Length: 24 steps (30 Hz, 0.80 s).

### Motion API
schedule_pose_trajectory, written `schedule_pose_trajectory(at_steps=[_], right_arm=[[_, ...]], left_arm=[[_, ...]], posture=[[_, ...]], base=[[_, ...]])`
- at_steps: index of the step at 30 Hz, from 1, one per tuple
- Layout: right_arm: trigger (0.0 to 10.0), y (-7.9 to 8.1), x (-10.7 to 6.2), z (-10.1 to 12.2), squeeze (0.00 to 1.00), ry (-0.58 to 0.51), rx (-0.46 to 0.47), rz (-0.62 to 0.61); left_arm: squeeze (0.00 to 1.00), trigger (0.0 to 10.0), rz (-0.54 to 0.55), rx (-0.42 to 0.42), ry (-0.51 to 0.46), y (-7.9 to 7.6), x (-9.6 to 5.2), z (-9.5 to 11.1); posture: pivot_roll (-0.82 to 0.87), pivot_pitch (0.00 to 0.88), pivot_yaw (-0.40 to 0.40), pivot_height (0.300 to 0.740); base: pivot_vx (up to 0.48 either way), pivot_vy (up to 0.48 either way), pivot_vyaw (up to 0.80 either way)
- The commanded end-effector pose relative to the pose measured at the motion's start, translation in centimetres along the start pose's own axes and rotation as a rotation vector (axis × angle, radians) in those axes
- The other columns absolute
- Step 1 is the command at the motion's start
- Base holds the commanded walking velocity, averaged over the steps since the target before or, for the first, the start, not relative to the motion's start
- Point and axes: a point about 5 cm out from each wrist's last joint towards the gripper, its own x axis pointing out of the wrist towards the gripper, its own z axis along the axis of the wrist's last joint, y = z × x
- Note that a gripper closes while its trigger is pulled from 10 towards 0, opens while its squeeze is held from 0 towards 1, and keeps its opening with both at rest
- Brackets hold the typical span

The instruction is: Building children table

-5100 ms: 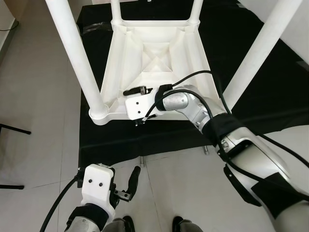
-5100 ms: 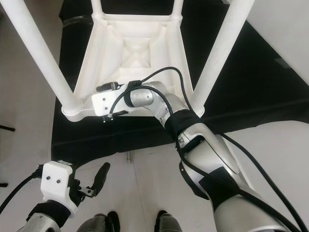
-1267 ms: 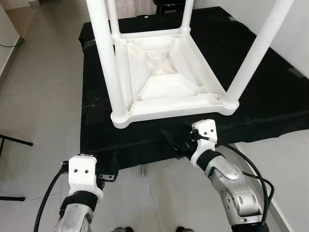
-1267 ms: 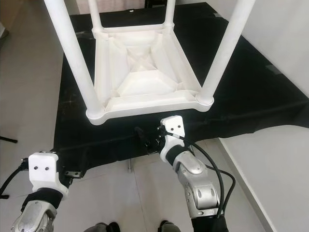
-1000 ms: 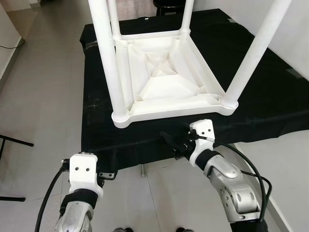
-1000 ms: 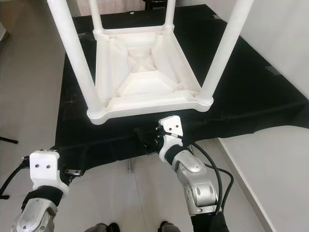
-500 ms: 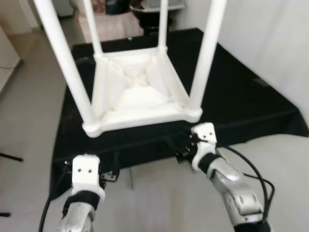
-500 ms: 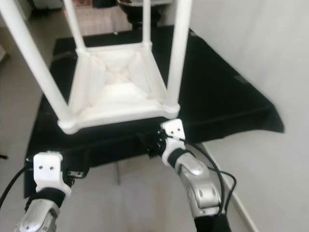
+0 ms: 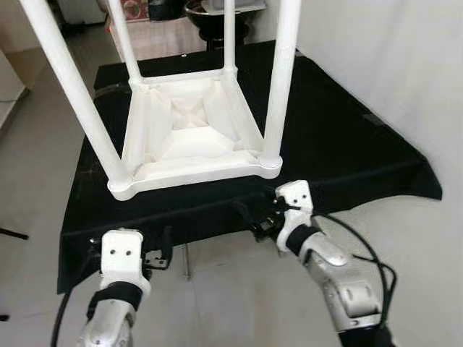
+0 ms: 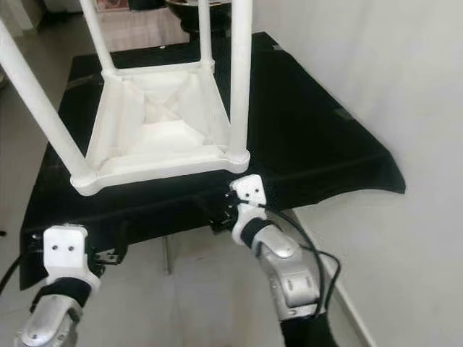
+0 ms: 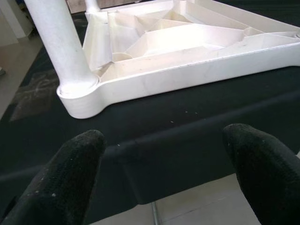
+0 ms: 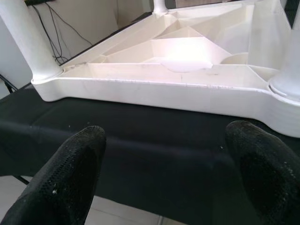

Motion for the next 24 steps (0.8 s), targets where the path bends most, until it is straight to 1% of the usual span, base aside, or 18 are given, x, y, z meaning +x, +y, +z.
schedule_pose_trajectory(at_steps=[1, 11, 17, 22, 23, 24], right_arm=[[10.0, 0.4, 0.1, -0.4, 0.00, 0.005, 0.019, 0.012], [10.0, 0.4, 0.2, -0.3, 0.00, 0.001, 0.023, 0.011], [10.0, 0.3, 0.2, -0.2, 0.00, -0.004, 0.036, 0.008], [10.0, 0.3, 0.2, -0.2, 0.00, -0.009, 0.047, 0.020], [10.0, 0.3, 0.2, -0.2, 0.00, -0.008, 0.051, 0.026], [10.0, 0.4, 0.2, -0.2, 0.00, -0.009, 0.052, 0.043]], left_arm=[[0.00, 10.0, 0.016, -0.002, 0.024, 0.4, -0.2, -0.5], [0.00, 10.0, 0.013, 0.019, -0.010, 0.5, 0.0, 0.2], [0.00, 10.0, 0.022, 0.003, -0.013, 0.7, 0.1, 0.3], [0.00, 10.0, 0.000, 0.003, -0.025, 0.6, 0.3, 0.5], [0.00, 10.0, -0.020, 0.004, -0.036, 0.5, 0.4, 0.8], [0.00, 10.0, -0.047, 0.004, -0.045, 0.2, 0.5, 1.0]], posture=[[-0.08, 0.134, 0.023, 0.740], [-0.08, 0.140, 0.024, 0.740], [-0.08, 0.140, 0.025, 0.740], [-0.08, 0.139, 0.027, 0.740], [-0.08, 0.138, 0.026, 0.740], [-0.08, 0.137, 0.025, 0.740]], base=[[0.000, 0.480, 0.00], [0.000, 0.000, 0.00], [0.000, 0.000, 0.00], [0.000, 0.000, 0.00], [0.000, 0.000, 0.00], [0.000, 0.000, 0.79]])
